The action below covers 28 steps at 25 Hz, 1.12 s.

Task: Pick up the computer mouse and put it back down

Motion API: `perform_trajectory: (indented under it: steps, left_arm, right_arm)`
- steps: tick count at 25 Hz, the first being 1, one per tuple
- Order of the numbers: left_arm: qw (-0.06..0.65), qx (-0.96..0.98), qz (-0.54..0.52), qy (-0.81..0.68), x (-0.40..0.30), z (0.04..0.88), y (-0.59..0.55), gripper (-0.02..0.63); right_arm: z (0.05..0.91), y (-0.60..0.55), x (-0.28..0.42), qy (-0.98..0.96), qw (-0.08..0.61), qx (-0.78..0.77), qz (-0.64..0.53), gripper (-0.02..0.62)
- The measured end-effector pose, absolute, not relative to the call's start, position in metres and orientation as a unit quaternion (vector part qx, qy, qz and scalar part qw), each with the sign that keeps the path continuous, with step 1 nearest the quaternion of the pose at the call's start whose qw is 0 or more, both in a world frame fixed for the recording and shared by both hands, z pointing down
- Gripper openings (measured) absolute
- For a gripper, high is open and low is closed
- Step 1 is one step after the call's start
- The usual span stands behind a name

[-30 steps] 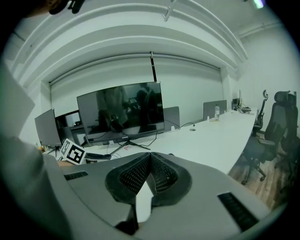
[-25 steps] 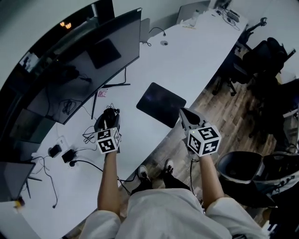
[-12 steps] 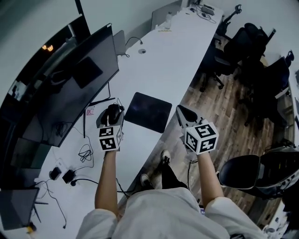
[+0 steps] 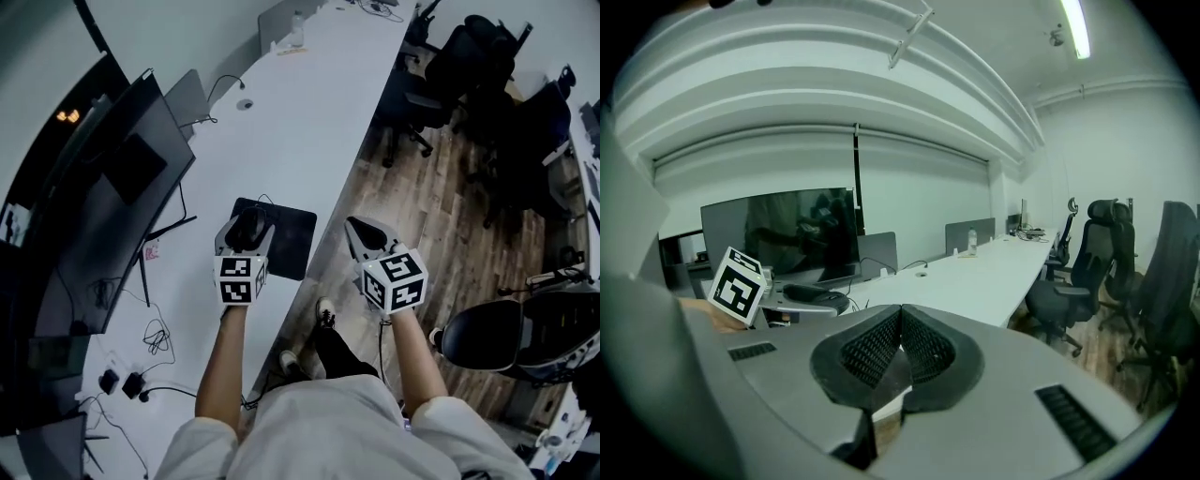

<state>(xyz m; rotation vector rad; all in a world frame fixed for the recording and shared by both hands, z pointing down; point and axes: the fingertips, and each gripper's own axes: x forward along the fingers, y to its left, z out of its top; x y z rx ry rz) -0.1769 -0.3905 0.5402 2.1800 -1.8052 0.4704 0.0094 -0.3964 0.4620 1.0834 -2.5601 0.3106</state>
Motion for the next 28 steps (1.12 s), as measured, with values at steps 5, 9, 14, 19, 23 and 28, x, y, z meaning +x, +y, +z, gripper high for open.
perform_trajectory:
  steps: [5, 9, 14, 19, 23, 28]
  left_arm:
    - [0.144, 0.771, 0.187, -0.592, -0.147, 0.571, -0.411, 0.299]
    - [0.154, 0.758, 0.210, -0.598, -0.158, 0.596, -0.420, 0.292]
    - [0.175, 0.731, 0.241, -0.614, -0.188, 0.628, -0.426, 0.285]
    - [0.188, 0.721, 0.275, -0.608, -0.208, 0.663, -0.433, 0.285]
    - [0.202, 0.709, 0.300, -0.606, -0.218, 0.687, -0.441, 0.285]
    - [0.218, 0.702, 0.306, -0.605, -0.223, 0.707, -0.448, 0.287]
  right_arm:
    - [0.487, -0.412, 0.026, -0.892, 0.182, 0.392, 0.133, 0.014]
    - [0.503, -0.424, 0.029, -0.888, 0.187, 0.393, 0.149, 0.014]
    - [0.528, -0.434, 0.019, -0.884, 0.200, 0.387, 0.168, 0.015]
    - [0.550, -0.443, 0.001, -0.884, 0.208, 0.376, 0.186, 0.014]
    - [0.563, -0.452, -0.002, -0.883, 0.218, 0.368, 0.194, 0.015]
    - [0.578, -0.463, -0.002, -0.878, 0.225, 0.368, 0.206, 0.014]
